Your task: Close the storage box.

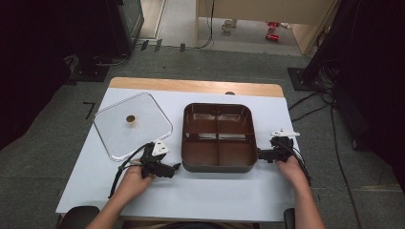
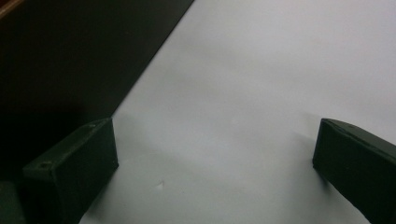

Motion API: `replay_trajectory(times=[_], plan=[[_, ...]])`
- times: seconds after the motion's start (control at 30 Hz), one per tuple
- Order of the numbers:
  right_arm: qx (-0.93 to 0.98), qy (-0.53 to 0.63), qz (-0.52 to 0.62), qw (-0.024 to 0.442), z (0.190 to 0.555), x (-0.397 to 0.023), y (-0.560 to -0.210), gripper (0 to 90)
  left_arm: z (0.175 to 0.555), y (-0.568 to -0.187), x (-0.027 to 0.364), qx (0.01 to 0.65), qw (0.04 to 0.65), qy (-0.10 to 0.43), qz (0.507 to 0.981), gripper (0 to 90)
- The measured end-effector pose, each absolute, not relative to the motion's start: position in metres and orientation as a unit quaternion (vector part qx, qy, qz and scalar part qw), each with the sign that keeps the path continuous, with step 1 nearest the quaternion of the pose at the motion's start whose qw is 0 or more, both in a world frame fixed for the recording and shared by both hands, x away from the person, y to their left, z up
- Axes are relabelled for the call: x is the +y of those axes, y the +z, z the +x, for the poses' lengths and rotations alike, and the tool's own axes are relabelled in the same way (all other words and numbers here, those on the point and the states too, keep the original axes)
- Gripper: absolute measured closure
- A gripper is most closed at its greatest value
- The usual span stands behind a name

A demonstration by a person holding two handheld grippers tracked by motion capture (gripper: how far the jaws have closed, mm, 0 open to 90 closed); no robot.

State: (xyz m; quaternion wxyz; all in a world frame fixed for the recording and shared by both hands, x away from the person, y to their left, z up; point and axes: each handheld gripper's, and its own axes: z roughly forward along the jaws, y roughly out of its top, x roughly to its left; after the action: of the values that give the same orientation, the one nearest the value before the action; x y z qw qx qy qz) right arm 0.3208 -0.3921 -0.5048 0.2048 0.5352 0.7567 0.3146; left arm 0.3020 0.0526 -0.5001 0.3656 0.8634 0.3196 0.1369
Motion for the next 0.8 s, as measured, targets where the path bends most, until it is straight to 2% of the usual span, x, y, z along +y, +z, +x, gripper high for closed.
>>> replay_trajectory(times=[0.8], plan=[[0.758, 0.315, 0.534, 0.203, 0.3214, -0.3924, -0.5047, 0.0, 0.3024, -0.4999, 0.0518, 0.322, 0.363, 0.135, 0.864, 8.1]])
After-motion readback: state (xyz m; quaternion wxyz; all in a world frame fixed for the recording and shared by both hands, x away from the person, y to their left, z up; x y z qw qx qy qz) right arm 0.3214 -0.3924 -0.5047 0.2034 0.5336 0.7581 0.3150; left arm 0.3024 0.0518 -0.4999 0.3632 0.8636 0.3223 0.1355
